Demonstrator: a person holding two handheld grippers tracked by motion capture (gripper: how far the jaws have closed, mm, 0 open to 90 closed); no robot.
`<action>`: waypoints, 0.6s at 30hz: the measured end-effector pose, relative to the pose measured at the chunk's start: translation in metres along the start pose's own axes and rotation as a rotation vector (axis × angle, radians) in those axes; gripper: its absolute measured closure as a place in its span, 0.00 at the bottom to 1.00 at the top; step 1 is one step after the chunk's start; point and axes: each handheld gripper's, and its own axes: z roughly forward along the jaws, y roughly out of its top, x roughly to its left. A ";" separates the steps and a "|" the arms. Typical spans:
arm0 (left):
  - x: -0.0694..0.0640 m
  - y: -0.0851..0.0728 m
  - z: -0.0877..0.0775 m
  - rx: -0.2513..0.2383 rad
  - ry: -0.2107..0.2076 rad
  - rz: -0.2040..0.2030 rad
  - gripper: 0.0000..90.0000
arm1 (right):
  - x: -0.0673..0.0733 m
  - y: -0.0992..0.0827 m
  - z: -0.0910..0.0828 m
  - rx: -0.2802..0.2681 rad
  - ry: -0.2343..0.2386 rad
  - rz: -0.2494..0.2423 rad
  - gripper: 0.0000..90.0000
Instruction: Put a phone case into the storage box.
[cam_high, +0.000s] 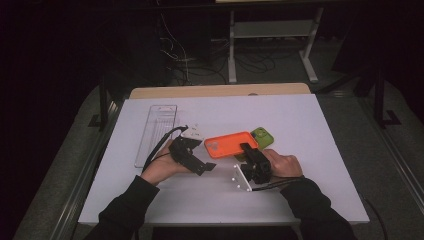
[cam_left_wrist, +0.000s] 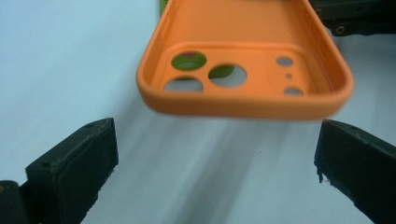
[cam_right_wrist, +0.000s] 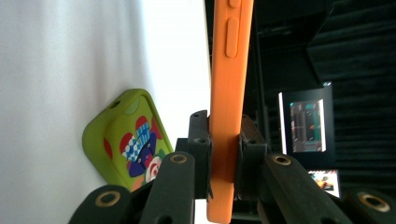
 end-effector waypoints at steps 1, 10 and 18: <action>0.002 0.000 -0.001 0.019 0.002 0.019 0.00 | 0.000 -0.001 0.000 0.005 0.003 0.021 0.87; 0.001 -0.001 0.001 0.017 -0.001 -0.003 0.00 | -0.009 -0.009 0.001 -0.004 0.076 0.211 0.87; 0.002 0.000 0.002 0.018 0.003 0.029 0.00 | -0.021 -0.016 0.001 -0.019 0.119 0.376 0.87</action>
